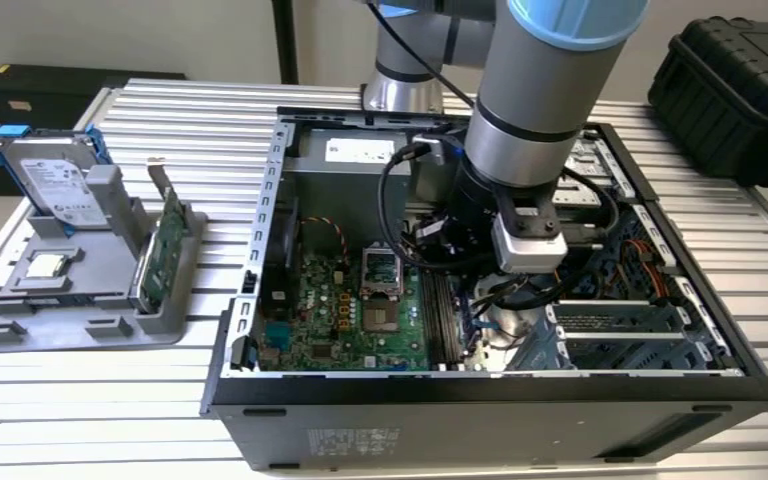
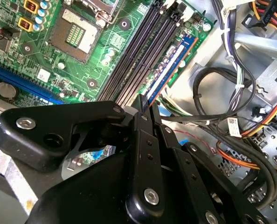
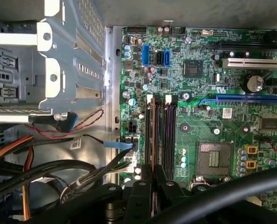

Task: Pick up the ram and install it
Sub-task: 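Insert the ram into the slot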

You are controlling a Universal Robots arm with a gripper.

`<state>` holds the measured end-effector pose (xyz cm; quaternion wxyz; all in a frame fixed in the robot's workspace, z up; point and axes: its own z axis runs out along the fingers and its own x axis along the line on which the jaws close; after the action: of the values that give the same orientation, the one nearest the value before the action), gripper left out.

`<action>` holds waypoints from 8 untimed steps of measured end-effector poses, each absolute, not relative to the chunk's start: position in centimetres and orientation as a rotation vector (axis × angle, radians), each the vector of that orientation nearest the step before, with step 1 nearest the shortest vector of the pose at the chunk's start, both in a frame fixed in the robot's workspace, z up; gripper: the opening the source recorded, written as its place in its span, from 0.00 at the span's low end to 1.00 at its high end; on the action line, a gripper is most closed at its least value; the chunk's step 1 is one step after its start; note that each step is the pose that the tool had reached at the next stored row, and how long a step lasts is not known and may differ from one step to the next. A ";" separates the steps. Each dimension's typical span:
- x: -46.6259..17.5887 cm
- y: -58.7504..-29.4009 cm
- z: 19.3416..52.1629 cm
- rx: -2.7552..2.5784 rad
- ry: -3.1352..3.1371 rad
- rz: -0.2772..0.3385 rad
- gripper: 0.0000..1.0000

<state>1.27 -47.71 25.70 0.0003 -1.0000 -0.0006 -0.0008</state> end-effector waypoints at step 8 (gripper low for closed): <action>1.3 -47.6 24.5 -3.141 -0.002 -0.003 0.00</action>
<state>1.27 -47.61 24.46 0.0002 -1.0000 -0.0005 -0.0008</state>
